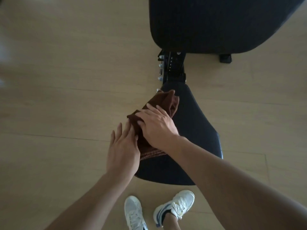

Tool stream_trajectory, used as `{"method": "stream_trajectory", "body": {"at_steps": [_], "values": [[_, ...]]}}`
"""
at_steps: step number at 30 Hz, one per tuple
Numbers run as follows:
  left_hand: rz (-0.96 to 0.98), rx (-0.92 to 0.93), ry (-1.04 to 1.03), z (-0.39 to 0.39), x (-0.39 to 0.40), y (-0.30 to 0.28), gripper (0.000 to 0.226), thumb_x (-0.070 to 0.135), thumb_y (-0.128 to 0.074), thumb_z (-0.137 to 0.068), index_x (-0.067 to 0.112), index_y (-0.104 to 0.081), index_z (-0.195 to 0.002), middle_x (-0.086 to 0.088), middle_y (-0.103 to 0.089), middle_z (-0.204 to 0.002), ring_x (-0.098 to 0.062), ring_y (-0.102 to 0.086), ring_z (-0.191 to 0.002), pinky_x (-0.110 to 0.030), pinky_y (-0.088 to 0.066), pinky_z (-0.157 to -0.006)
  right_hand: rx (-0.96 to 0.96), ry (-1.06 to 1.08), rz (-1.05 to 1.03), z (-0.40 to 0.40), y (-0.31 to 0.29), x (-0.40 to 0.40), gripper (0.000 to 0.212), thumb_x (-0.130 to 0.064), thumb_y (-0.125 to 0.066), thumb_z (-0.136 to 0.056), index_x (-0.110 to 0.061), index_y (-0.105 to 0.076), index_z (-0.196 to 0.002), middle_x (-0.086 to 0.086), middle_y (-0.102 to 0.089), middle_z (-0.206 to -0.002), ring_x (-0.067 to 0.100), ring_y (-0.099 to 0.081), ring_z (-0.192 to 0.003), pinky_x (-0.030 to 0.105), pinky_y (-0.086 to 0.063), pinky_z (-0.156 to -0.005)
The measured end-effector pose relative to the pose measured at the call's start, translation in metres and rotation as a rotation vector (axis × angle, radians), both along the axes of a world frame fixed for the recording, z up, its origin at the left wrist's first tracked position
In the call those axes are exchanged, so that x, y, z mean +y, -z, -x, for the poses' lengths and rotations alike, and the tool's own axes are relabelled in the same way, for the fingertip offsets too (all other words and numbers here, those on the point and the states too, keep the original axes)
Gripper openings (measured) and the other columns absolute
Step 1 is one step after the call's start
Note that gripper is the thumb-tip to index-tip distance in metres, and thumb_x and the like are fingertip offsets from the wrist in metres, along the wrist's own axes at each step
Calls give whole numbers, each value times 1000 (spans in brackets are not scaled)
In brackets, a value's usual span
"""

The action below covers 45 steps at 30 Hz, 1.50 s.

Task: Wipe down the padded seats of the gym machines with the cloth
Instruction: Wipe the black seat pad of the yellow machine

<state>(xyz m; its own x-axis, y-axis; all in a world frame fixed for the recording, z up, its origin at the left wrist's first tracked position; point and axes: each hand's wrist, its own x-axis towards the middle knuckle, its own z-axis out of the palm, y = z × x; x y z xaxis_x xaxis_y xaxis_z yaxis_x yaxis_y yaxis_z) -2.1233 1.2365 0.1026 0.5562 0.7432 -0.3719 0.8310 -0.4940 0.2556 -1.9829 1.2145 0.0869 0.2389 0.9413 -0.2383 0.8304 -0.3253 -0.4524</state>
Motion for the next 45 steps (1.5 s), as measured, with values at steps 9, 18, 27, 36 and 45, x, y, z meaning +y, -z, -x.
{"method": "stream_trajectory", "body": {"at_steps": [9,18,27,36,45], "values": [[-25,8,319,1,-68,-22,64,35,-43,-88,6,-49,-145,-12,-46,-153,-33,-26,-150,-50,-20,-123,-108,205,127,17,-22,-115,52,-30,-38,-105,-26,-35,-156,-2,-35,-164,21,-24,-154,41,-14,-127],[-14,-63,607,-49,-117,-20,62,24,-28,-83,8,-67,-128,-8,-65,-135,-33,-48,-139,-47,-31,-117,79,939,283,30,-39,-188,53,-36,-33,-107,-40,-19,-158,-12,-7,-170,18,-12,-156,42,-39,-110],[503,-216,207,38,-122,-53,47,22,-36,-85,29,-71,-116,6,-73,-116,-18,-64,-114,-39,-46,-107,520,1184,113,87,-90,-195,53,-4,-58,-86,-41,-62,-123,-10,-68,-115,20,-66,-106,32,-53,-87],[1075,-476,-518,73,-83,-174,43,56,-49,-97,23,-71,-114,0,-75,-110,-13,-69,-104,-21,-56,-81,692,819,-124,133,-199,-199,92,13,-64,-75,-55,-48,-134,-37,-66,-109,-7,-64,-106,9,-51,-80],[1038,-512,-533,64,-72,-224,29,31,-75,-75,18,-74,-100,-9,-78,-101,-26,-73,-96,-43,-57,-90,796,1076,-342,138,-254,-203,75,-26,-74,-92,-42,-34,-153,-14,-65,-133,-2,-66,-108,30,-54,-93]]}}
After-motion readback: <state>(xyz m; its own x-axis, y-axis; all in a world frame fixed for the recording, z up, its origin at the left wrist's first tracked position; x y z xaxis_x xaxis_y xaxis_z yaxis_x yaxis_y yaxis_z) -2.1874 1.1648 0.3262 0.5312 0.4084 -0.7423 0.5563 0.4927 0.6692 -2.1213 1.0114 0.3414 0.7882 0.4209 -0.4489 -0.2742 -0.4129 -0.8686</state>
